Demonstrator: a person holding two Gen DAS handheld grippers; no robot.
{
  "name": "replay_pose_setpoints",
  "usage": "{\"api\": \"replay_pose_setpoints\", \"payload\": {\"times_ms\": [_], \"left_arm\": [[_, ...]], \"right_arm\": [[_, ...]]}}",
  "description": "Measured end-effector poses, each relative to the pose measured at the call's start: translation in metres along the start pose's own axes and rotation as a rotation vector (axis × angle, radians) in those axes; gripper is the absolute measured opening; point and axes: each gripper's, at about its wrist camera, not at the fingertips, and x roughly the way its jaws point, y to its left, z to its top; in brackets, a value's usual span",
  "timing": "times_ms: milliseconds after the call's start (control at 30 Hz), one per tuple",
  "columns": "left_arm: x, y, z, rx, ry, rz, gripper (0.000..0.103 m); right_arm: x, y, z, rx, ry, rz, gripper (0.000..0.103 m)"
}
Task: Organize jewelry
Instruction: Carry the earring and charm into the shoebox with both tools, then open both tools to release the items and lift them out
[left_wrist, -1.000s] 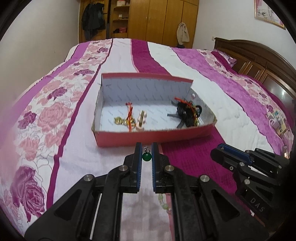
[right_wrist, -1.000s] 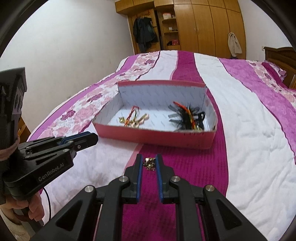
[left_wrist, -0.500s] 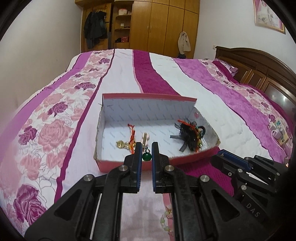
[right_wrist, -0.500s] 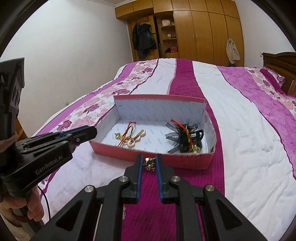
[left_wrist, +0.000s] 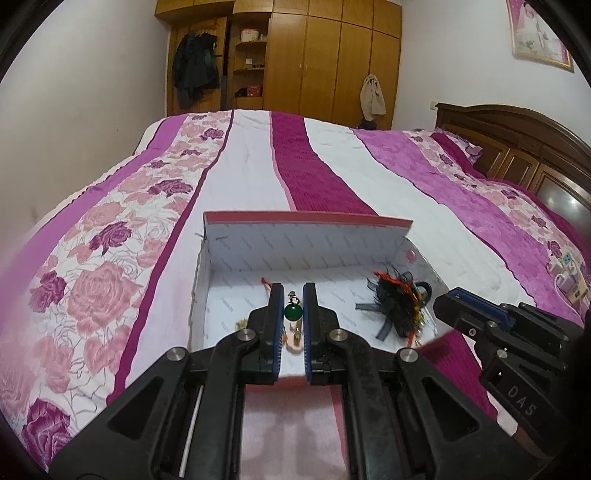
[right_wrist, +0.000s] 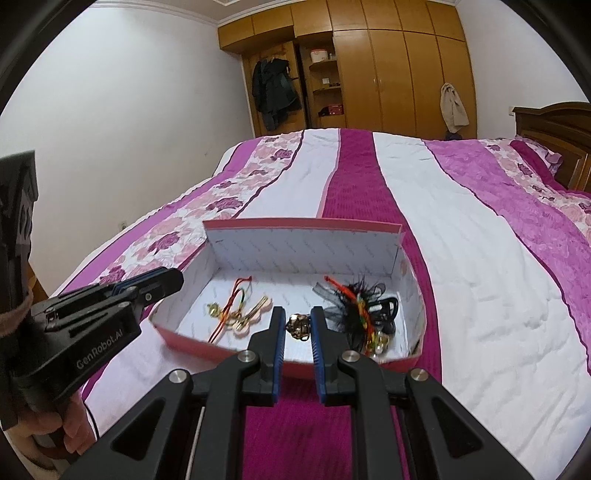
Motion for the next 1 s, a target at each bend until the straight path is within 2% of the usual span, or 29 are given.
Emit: {"api": "replay_pose_setpoints", "payload": {"times_ms": [367, 633, 1000], "left_arm": [[0.027, 0.011, 0.007, -0.024, -0.027, 0.023, 0.001], [0.050, 0.020, 0.002, -0.045, 0.006, 0.039, 0.001], [0.075, 0.027, -0.005, -0.079, 0.066, 0.061, 0.002]], "right_arm": [[0.030, -0.009, 0.016, 0.007, -0.033, -0.049, 0.015], [0.050, -0.013, 0.019, 0.001, -0.033, -0.082, 0.015], [0.078, -0.021, 0.011, -0.004, 0.013, -0.132, 0.016]]}}
